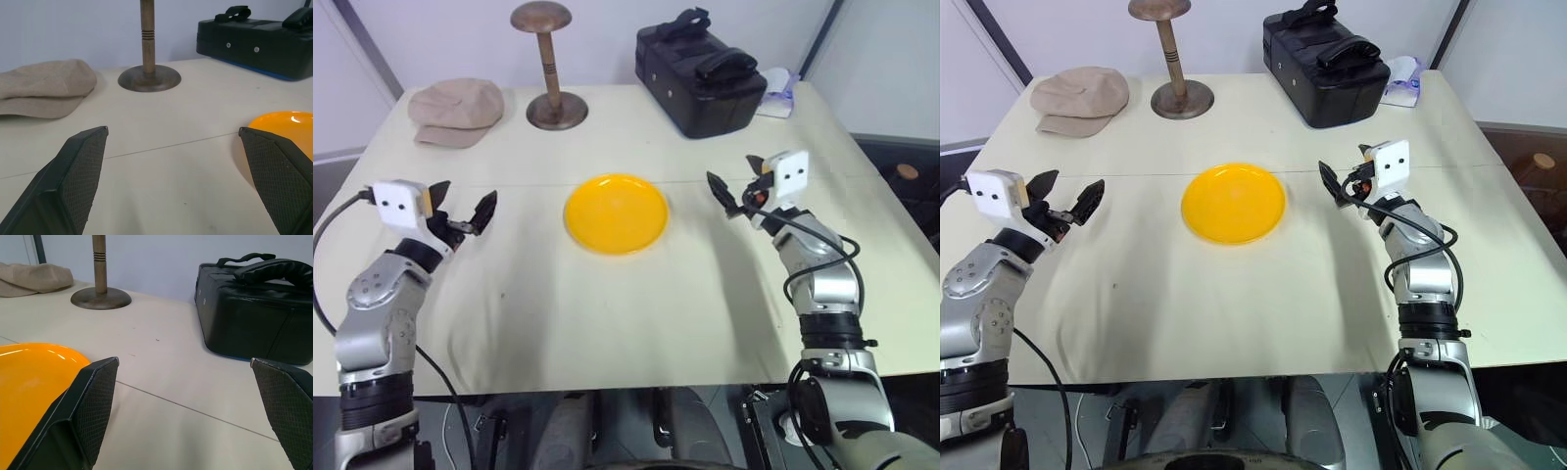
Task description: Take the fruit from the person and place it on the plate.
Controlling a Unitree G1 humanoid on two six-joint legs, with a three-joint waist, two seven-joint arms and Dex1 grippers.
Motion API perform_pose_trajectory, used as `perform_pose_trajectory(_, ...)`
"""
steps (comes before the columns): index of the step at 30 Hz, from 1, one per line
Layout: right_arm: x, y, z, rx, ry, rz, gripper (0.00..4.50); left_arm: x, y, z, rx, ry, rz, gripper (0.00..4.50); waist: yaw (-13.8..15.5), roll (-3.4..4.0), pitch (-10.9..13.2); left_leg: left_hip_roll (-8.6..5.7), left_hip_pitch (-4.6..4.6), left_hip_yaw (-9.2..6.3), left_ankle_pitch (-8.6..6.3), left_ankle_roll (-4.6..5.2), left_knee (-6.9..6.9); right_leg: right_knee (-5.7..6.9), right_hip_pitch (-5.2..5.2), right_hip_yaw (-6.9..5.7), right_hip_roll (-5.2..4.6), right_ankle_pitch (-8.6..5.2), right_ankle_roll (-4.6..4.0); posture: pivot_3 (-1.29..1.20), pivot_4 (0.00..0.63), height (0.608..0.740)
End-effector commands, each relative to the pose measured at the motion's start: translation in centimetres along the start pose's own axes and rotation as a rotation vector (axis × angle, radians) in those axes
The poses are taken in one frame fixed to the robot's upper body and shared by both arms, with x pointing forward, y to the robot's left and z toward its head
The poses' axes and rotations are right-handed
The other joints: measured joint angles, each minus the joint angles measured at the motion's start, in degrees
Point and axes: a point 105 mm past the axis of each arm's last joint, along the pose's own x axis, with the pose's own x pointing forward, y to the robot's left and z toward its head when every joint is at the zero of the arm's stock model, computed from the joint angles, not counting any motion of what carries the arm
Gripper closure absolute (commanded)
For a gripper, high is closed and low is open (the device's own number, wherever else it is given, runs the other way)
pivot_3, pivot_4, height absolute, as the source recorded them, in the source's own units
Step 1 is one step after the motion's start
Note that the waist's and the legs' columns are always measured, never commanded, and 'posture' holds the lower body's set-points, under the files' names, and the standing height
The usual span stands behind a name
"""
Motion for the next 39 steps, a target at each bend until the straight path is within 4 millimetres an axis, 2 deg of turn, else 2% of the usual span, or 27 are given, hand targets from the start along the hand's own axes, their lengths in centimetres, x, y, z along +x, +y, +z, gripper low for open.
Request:
perform_pose_trajectory(1, -0.02, -0.25, 0.94, -0.022, -0.039, -0.004, 0.10, -0.26, 0.55, 1.76, 0.040, -0.055, 0.019, 0.00, 0.00, 0.00, 0.00, 0.00, 0.00, 0.00, 0.00, 0.00, 0.00, 0.00, 0.00, 0.00, 0.00, 0.00, 0.00, 0.00, 0.150, 0.740)
perform_pose_trajectory(39, -0.05, -0.14, 0.74, -0.030, -0.034, 0.001, 0.10, -0.50, 0.97, 1.69, 0.046, -0.048, 0.023, 0.00, 0.00, 0.00, 0.00, 0.00, 0.00, 0.00, 0.00, 0.00, 0.00, 0.00, 0.00, 0.00, 0.00, 0.00, 0.00, 0.00, 0.150, 0.740)
